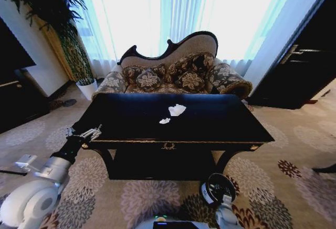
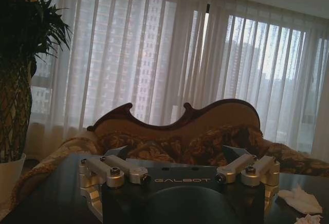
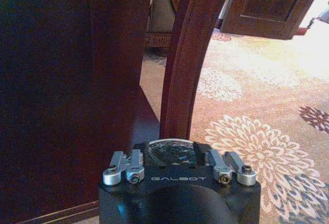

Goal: Move to the front of the table and place the trash on the table into the trash bin.

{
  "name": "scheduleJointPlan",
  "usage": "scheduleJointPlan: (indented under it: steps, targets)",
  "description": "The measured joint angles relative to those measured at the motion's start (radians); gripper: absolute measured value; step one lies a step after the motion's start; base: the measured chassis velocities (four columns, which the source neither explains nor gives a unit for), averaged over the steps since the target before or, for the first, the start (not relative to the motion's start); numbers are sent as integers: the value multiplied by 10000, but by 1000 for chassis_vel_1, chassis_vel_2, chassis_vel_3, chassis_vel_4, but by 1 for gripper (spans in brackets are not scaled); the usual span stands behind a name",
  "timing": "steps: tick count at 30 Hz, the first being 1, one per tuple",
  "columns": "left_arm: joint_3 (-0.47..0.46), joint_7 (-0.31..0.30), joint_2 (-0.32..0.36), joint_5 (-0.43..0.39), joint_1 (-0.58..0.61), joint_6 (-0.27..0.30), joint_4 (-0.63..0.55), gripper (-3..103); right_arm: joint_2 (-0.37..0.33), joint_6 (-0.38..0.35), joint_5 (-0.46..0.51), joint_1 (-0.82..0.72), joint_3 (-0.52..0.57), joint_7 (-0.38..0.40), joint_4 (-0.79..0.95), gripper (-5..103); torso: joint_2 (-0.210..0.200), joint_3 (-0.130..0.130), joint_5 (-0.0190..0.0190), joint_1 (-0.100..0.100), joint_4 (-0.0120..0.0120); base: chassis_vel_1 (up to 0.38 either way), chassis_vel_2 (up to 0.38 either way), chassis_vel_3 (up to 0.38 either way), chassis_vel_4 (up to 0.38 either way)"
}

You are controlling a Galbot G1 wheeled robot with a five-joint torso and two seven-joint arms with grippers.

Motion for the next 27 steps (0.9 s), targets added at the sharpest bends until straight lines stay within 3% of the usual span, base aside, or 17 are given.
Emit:
scheduleJointPlan:
  steps: [2,3,6,8,11,14,21,23,27]
  targets:
    - [0,0,0,0,0,0,0,100,9,-4,1,-20,2,0,50,51,0,0,-1,0,1,0,0,0,0]
    - [0,0,0,0,-1,0,0,100,78,-38,7,-139,16,1,292,61,0,0,-1,0,3,0,0,0,0]
    - [0,0,0,0,0,0,0,100,196,-92,11,-406,46,8,681,67,0,0,1,1,2,0,0,0,0]
    - [0,0,0,0,0,0,0,100,346,-103,-60,-788,133,20,1242,78,0,0,-1,0,0,0,0,0,0]
    - [0,0,0,0,0,0,0,100,467,107,-391,-1148,215,20,1714,83,0,0,0,0,1,0,0,0,0]
    - [0,0,0,0,0,0,0,100,653,718,-933,-1990,407,12,2689,97,0,0,-2,0,2,0,0,0,0]
    - [0,0,0,0,0,0,0,100,933,1228,-860,-3638,674,-29,4636,100,0,-1,-2,0,1,0,0,0,0]
    - [0,0,0,0,0,0,0,100,1159,1648,-714,-5104,1053,-18,6303,100,1,-1,-1,-1,-1,0,0,0,0]
    - [0,0,0,0,0,0,0,100,1306,1713,-366,-5861,1400,75,7560,100,0,-1,-2,-1,1,0,0,0,0]
